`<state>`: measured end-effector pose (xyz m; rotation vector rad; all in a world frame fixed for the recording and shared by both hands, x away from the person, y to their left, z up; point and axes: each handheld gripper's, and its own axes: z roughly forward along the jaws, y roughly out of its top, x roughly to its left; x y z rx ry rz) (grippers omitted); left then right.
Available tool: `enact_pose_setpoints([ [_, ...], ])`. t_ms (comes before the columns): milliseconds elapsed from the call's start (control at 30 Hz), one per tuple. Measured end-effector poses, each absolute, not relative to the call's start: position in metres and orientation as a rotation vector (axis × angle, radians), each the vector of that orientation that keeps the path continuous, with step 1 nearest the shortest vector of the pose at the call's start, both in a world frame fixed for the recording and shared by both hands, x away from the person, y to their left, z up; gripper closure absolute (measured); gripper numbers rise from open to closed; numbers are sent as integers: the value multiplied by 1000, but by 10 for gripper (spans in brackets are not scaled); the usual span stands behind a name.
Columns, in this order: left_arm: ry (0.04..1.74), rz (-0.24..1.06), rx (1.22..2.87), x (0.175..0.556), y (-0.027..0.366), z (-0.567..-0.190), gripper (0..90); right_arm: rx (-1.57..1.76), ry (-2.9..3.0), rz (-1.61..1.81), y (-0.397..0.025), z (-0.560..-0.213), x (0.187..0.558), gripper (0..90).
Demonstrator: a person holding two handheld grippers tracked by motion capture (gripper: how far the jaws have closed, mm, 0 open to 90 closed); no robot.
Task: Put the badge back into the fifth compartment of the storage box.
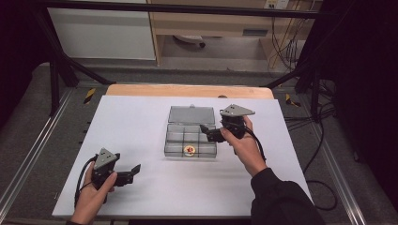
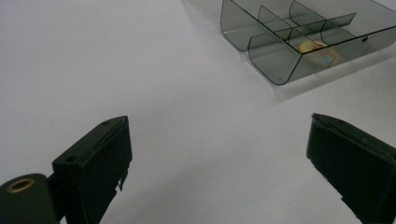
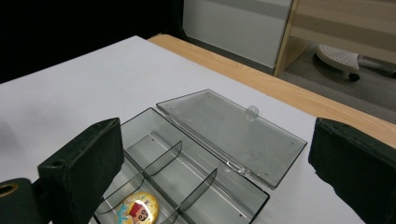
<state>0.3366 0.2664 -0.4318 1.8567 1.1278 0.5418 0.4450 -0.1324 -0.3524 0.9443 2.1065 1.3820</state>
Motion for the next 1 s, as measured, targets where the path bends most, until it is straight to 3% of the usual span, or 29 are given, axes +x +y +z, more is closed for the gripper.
enact_pose_setpoints([
  [1000,1148,553,1706,323,292,-421,68,1085,1955,1423,-214,-347,434,37],
])
